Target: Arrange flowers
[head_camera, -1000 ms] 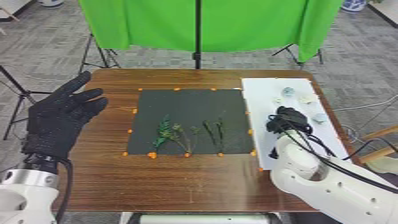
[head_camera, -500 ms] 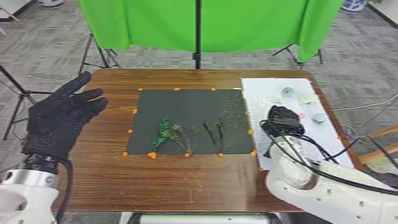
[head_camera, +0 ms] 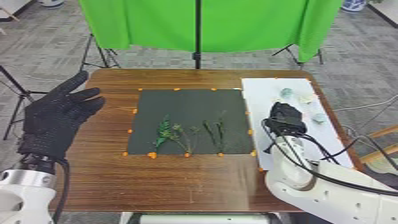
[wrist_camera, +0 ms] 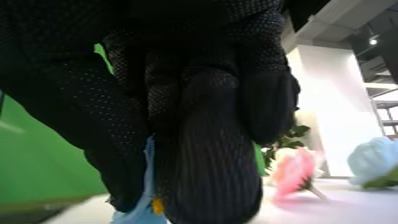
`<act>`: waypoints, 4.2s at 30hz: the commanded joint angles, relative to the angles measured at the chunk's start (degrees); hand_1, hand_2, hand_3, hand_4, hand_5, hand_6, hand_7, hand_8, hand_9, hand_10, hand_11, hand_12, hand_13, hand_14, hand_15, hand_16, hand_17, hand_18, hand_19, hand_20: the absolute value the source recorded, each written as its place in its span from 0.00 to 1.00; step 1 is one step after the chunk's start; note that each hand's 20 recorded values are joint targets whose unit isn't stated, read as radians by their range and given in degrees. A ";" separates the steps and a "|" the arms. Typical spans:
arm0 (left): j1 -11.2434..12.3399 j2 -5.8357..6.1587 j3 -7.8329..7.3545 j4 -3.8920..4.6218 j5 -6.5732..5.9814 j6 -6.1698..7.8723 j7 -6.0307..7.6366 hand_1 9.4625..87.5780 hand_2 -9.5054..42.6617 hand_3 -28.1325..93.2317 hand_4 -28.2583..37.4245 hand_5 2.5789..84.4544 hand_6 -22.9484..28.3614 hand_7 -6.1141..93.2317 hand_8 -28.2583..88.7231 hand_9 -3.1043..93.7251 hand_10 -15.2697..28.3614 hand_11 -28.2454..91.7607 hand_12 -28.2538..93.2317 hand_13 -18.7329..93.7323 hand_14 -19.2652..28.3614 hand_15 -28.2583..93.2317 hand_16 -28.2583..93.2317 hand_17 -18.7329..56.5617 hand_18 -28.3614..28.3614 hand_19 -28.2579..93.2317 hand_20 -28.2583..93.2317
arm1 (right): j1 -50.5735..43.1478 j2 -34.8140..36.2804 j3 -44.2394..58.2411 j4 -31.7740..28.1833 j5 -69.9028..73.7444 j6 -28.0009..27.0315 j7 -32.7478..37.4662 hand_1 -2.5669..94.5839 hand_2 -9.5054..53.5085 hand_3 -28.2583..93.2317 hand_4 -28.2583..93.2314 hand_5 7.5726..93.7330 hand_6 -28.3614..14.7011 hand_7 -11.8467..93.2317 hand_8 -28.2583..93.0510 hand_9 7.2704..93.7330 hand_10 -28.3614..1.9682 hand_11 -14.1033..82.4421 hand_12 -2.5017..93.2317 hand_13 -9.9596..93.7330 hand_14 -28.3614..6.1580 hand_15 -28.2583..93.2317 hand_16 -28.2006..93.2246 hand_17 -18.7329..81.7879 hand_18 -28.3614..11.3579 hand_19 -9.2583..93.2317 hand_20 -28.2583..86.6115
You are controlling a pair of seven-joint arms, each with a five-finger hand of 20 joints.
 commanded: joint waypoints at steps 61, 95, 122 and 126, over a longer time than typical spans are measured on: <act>-21.89 10.57 9.01 3.42 -0.26 -3.57 4.97 0.17 0.32 0.88 0.09 0.42 0.63 0.21 0.16 0.40 0.85 0.52 0.33 0.41 1.00 0.74 0.13 0.18 0.94 0.74 0.44 | 40.12 -40.85 -35.42 7.00 27.00 1.26 -16.04 0.59 0.00 0.81 0.00 0.84 0.72 0.35 0.24 0.99 0.75 0.24 0.36 0.93 0.77 0.66 0.41 0.66 0.32 1.00 0.50; -18.11 10.55 6.80 3.30 -0.45 -4.16 5.24 0.17 0.32 0.89 0.09 0.42 0.63 0.21 0.16 0.40 0.85 0.52 0.33 0.40 1.00 0.74 0.13 0.18 0.94 0.75 0.44 | 40.61 -40.89 -35.41 7.70 29.58 1.61 -12.90 0.48 0.00 0.80 0.00 0.64 0.67 0.26 0.13 0.88 0.68 0.39 0.21 0.90 0.73 0.69 0.37 0.63 0.30 1.00 0.50; -7.29 4.00 -0.72 0.16 0.45 -2.04 0.78 0.17 0.32 0.89 0.09 0.42 0.63 0.21 0.15 0.40 0.86 0.52 0.33 0.40 1.00 0.74 0.13 0.18 0.94 0.75 0.43 | 32.91 -27.58 -22.74 0.24 26.06 -2.71 -17.92 0.42 0.00 0.83 0.00 0.64 0.66 0.26 0.13 0.87 0.60 0.39 0.18 0.89 0.68 0.68 0.37 0.63 0.25 1.00 0.49; -4.25 2.40 -2.36 -0.71 0.25 -0.79 0.48 0.17 0.32 0.89 0.09 0.42 0.63 0.21 0.15 0.40 0.85 0.52 0.33 0.40 1.00 0.74 0.13 0.18 0.94 0.75 0.43 | 24.03 -20.86 -10.85 -2.68 22.01 -8.29 -16.99 0.41 0.01 0.83 0.00 0.61 0.64 0.26 0.13 0.85 0.55 0.39 0.18 0.88 0.66 0.67 0.37 0.61 0.24 1.00 0.48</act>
